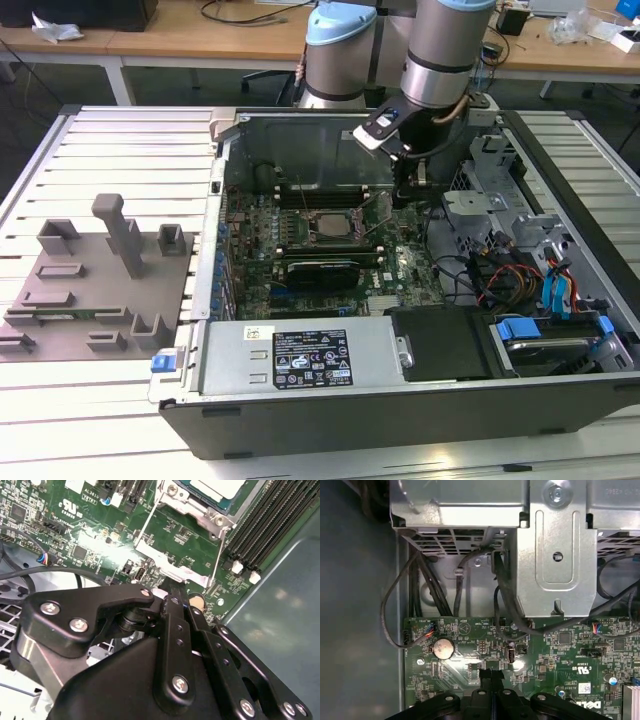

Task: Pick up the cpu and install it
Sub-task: 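Close the cpu cover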

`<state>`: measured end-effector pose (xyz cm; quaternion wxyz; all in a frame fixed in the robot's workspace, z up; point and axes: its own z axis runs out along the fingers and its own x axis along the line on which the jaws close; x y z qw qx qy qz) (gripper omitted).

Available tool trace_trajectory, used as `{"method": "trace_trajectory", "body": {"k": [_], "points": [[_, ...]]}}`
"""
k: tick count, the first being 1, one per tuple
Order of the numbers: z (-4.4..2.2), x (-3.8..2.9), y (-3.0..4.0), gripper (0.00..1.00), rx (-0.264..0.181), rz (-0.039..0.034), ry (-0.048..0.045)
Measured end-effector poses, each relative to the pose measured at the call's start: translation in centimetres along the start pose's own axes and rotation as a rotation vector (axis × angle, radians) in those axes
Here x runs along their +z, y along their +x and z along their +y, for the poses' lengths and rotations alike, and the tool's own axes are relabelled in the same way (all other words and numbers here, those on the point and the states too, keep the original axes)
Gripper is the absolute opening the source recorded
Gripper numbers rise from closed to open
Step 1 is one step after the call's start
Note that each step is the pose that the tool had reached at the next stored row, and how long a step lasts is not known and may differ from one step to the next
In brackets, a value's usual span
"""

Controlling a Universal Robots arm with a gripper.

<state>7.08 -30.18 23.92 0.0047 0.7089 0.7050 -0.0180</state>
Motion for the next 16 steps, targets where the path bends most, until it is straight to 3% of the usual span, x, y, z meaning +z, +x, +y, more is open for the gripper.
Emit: {"method": "trace_trajectory", "body": {"k": [6, 16], "points": [[-0.71, 0.00, 0.21, 0.11, 0.000, -0.0001, 0.0000], [-0.90, 0.01, 0.23, 0.11, 0.000, -0.0001, 0.0000]]}}
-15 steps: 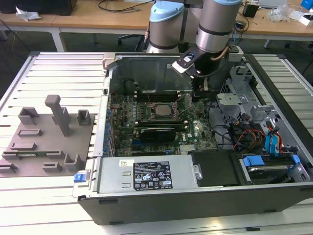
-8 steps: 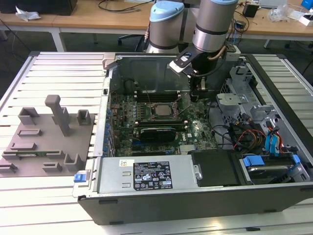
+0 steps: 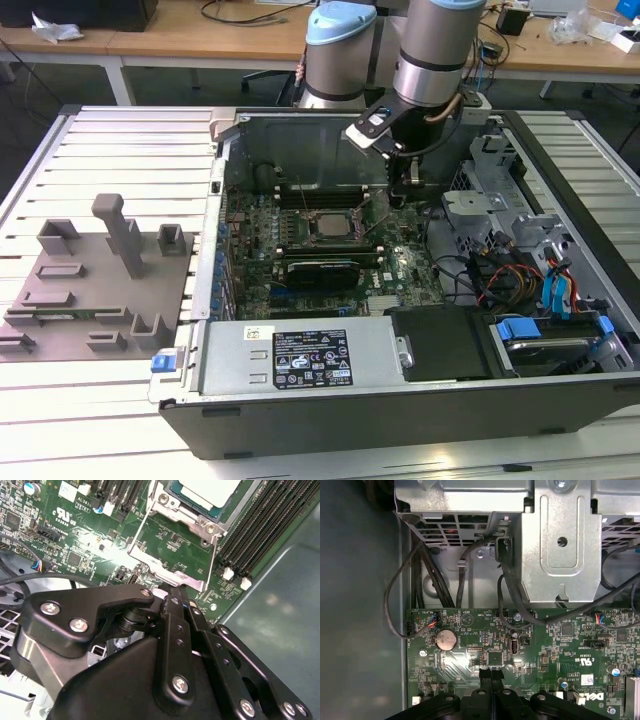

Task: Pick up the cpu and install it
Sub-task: 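Close the cpu cover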

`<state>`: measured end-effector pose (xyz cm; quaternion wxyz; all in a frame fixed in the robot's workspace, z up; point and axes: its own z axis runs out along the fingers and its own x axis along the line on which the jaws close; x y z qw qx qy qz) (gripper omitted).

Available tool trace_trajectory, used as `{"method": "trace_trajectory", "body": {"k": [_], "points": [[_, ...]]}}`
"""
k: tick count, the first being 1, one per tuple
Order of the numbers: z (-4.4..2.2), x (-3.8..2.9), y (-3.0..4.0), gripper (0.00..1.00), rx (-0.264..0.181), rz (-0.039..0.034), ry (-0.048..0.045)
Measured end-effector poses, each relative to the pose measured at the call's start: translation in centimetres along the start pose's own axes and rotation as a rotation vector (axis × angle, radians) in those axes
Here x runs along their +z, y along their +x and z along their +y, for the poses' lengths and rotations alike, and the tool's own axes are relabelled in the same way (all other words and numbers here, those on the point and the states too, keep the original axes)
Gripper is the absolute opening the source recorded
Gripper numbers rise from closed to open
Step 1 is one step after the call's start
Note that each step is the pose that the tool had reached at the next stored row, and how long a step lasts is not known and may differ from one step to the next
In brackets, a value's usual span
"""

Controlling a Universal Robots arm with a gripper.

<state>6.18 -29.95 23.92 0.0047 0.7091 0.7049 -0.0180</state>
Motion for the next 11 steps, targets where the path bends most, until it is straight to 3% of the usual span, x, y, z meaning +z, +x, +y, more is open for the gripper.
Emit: {"method": "trace_trajectory", "body": {"k": [3, 8, 11], "points": [[-0.34, 0.00, 0.01, 0.11, 0.000, 0.0000, 0.0001], [-1.61, 0.02, 0.07, 0.11, 0.000, 0.0000, 0.0000], [-1.78, 0.03, 0.06, 0.11, 0.000, 0.0001, 0.0000]]}}
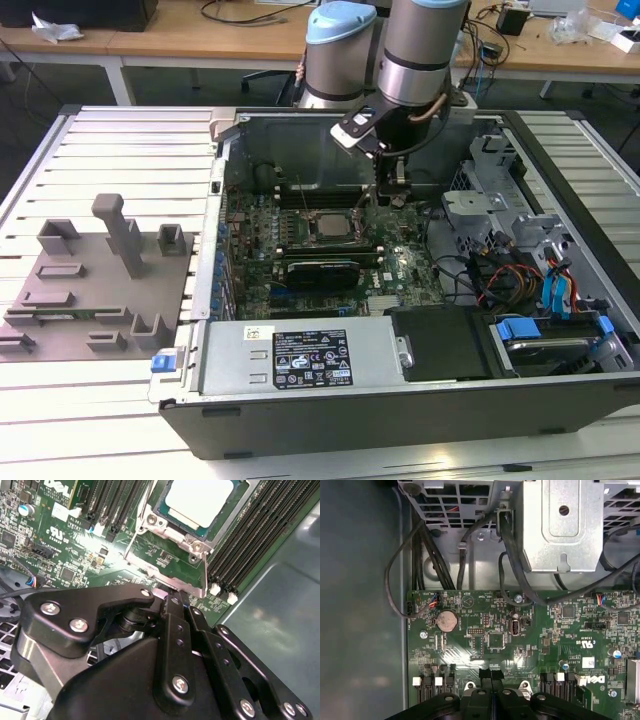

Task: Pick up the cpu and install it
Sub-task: 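Close the cpu cover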

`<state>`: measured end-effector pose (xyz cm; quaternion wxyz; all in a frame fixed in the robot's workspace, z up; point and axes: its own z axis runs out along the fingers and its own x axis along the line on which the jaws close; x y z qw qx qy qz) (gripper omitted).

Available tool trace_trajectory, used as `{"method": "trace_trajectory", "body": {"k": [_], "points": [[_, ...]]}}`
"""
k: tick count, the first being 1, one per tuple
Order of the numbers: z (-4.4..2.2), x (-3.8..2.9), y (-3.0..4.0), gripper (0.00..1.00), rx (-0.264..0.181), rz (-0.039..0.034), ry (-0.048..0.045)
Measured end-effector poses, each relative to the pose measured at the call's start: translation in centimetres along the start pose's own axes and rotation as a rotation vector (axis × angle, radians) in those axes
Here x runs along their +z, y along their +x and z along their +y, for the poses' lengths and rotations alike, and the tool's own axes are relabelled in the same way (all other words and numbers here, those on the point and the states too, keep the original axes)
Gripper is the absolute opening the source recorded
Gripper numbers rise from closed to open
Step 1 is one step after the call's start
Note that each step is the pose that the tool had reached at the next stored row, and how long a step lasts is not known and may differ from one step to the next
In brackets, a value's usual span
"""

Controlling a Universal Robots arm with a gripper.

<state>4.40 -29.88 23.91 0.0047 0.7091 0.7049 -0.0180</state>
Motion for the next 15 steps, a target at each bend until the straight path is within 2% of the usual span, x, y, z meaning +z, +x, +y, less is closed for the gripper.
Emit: {"method": "trace_trajectory", "body": {"k": [5, 12, 15], "points": [[-0.05, -0.11, -0.12, 0.11, 0.000, -0.0002, 0.0000], [-0.06, -0.74, -0.24, 0.11, 0.000, 0.0001, 0.0000], [-0.17, -0.79, -0.26, 0.11, 0.000, 0.0007, 0.0001]]}}
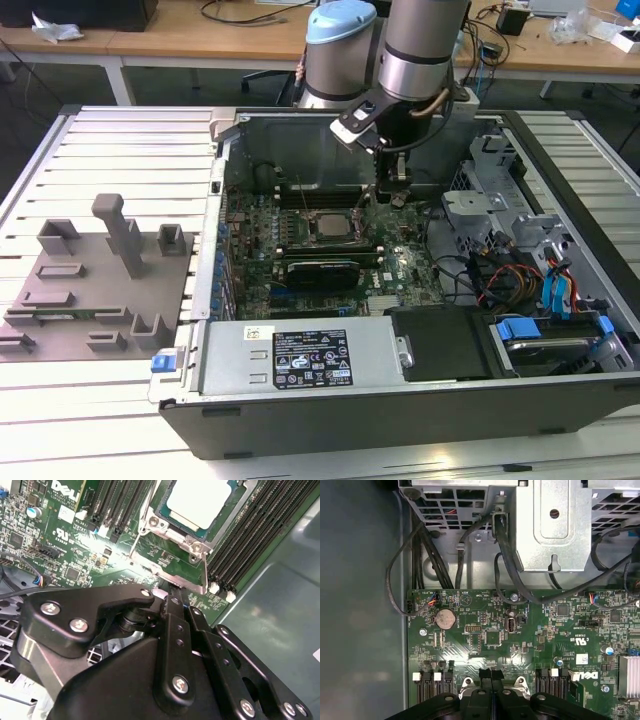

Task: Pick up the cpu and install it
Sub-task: 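Close the cpu cover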

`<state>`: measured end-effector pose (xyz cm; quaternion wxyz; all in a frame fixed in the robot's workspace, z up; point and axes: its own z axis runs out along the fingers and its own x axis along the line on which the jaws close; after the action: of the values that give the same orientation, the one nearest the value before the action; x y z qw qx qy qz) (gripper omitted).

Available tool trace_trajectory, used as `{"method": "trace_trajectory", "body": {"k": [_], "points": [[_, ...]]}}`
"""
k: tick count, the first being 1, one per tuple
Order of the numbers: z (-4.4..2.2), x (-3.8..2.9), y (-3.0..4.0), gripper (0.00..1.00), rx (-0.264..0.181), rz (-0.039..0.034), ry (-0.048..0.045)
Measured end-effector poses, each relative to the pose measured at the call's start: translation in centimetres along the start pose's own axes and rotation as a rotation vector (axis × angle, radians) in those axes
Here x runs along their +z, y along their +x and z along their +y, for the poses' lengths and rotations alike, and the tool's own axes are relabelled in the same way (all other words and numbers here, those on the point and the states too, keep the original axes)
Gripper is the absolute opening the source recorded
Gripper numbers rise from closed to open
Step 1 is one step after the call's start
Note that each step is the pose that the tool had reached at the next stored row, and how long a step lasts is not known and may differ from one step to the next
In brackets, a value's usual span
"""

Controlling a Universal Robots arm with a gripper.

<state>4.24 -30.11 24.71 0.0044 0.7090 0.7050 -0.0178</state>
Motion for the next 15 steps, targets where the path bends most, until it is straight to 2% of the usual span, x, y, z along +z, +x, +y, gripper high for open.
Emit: {"method": "trace_trajectory", "body": {"k": [3, 6, 7, 9, 15], "points": [[-0.39, 0.00, -0.01, 0.11, 0.000, -0.0001, -0.0001], [-0.45, 0.01, -0.01, 0.11, 0.000, 0.0000, -0.0002], [-1.14, 0.02, -0.01, 0.11, 0.000, 0.0000, -0.0002], [-1.63, 0.03, -0.01, 0.11, 0.000, 0.0000, -0.0002], [-2.01, 0.05, -0.01, 0.11, 0.000, 0.0001, -0.0002]]}}
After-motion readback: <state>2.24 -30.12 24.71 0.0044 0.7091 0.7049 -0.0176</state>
